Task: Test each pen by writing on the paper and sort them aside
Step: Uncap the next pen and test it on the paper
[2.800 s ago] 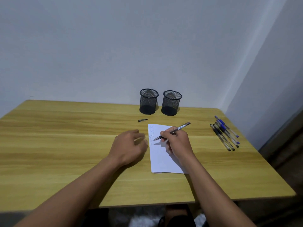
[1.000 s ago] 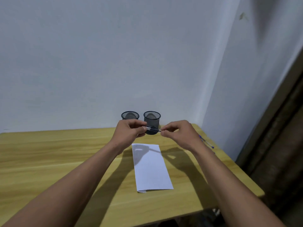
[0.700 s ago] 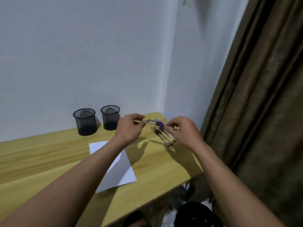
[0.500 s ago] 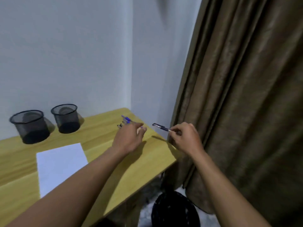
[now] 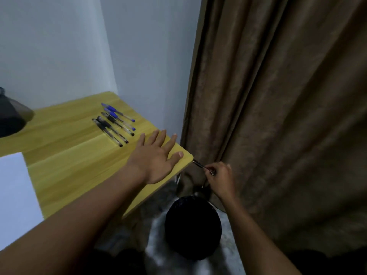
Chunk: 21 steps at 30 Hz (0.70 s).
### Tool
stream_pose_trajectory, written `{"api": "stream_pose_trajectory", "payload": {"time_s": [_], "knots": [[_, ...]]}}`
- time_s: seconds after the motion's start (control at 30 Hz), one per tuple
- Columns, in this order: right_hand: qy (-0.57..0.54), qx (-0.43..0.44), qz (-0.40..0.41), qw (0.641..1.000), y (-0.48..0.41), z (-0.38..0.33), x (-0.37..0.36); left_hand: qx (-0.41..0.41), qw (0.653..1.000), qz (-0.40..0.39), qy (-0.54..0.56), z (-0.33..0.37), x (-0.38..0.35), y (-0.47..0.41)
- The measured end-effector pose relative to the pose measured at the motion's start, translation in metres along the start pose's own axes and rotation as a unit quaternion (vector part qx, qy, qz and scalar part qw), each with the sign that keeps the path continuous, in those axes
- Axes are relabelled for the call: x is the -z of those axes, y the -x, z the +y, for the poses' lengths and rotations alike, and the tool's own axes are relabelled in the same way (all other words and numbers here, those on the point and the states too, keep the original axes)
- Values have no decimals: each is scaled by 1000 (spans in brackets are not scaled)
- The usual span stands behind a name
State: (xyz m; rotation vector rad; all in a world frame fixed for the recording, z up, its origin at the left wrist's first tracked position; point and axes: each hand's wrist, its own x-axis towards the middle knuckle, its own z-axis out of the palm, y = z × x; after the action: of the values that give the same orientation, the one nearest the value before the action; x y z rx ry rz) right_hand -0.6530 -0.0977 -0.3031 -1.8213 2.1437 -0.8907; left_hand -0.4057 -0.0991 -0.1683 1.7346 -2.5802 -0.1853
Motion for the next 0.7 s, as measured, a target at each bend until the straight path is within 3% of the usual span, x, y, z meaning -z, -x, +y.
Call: {"api": "stream_pose_trajectory", "payload": {"time_s": [0.2, 0.43, 0.7], "knots": [[-31, -76, -87, 993, 24, 46, -61, -3, 1000, -1, -3, -1, -2, 0], [-37, -171, -123, 977, 58, 90, -114, -13, 1000, 6, -9, -5, -5, -1], [-3, -142, -107, 984, 77, 113, -146, -24, 1000, 7, -4, -4, -4, 1]]}}
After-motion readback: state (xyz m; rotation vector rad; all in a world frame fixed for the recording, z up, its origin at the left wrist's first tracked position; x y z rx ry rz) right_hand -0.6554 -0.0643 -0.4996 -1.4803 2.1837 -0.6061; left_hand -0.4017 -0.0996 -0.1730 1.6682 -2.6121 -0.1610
